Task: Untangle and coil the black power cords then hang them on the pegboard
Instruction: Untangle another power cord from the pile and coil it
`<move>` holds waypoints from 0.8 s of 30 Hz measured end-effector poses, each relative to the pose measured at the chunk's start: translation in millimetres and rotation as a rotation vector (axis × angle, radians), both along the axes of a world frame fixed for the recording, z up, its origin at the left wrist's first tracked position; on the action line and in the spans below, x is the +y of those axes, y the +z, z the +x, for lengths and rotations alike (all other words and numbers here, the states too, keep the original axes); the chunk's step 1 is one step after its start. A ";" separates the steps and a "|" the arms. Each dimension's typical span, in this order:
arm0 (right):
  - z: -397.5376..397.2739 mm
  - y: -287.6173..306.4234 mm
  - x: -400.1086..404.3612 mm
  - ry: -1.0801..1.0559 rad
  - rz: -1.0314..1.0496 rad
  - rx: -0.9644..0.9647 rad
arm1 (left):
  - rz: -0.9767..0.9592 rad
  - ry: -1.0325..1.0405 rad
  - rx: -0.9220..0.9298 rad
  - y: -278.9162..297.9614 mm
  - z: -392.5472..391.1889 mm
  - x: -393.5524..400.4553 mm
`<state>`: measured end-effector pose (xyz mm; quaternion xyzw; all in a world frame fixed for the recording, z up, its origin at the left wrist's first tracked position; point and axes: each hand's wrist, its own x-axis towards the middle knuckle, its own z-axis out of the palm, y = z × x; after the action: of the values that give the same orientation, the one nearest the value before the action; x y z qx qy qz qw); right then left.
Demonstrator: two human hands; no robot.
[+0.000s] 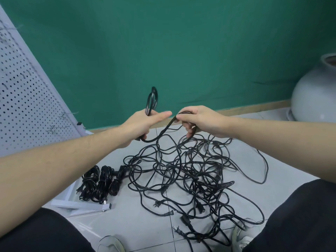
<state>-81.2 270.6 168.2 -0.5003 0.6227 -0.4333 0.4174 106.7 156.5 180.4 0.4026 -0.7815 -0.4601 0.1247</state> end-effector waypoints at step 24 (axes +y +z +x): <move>6.7 10.3 -14.5 -0.315 -0.172 -0.129 | 0.037 -0.201 0.135 -13.2 -13.5 32.3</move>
<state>-74.4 256.1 178.4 -0.4017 0.6259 -0.5761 0.3392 93.1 188.8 167.2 0.2926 -0.7991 -0.5106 0.1229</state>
